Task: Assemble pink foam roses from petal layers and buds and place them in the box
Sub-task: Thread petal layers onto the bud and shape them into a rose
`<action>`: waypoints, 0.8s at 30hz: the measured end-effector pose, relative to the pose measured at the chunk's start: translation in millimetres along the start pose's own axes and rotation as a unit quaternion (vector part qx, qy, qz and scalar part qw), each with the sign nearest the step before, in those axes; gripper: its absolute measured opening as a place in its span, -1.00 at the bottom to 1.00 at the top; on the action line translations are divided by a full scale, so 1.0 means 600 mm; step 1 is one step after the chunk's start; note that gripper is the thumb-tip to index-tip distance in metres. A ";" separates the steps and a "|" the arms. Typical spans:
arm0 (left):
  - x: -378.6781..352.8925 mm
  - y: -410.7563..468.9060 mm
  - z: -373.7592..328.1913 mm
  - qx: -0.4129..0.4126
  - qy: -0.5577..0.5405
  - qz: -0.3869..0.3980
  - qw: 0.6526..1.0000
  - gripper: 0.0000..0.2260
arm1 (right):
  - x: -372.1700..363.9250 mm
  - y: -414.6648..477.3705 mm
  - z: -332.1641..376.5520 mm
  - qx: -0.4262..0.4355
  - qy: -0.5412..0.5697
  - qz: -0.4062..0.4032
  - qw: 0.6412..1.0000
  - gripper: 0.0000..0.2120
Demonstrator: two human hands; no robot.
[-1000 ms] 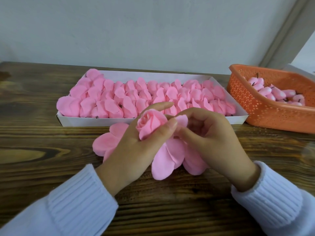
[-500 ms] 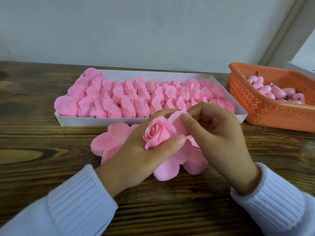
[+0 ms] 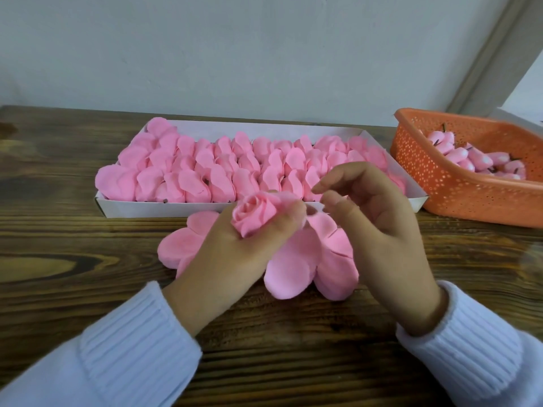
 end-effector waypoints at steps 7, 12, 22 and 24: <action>0.004 0.003 0.019 0.074 -0.158 -0.026 0.984 -0.53 | -0.049 -0.016 -0.015 -0.067 0.109 0.151 0.980 -0.76; -0.013 0.002 0.022 0.066 -0.143 0.000 0.987 -0.50 | -0.061 -0.023 -0.008 -0.080 0.181 0.147 0.969 -0.73; -0.044 -0.001 -0.006 0.062 -0.176 0.185 0.965 -0.57 | -0.062 -0.018 -0.027 -0.193 0.307 0.246 0.899 -0.52; -0.058 -0.008 -0.009 0.073 -0.193 0.233 0.950 -0.55 | -0.066 -0.022 -0.025 -0.205 0.317 0.276 0.884 -0.48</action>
Point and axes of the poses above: each hand's wrist, its own y-axis towards the middle knuckle, its own x-axis out of the back of the hand, z = x × y, the point moved 7 cm from there along y, towards the middle knuckle, and after that the axes turned 8 degrees about -y, right-handed, at the moved point
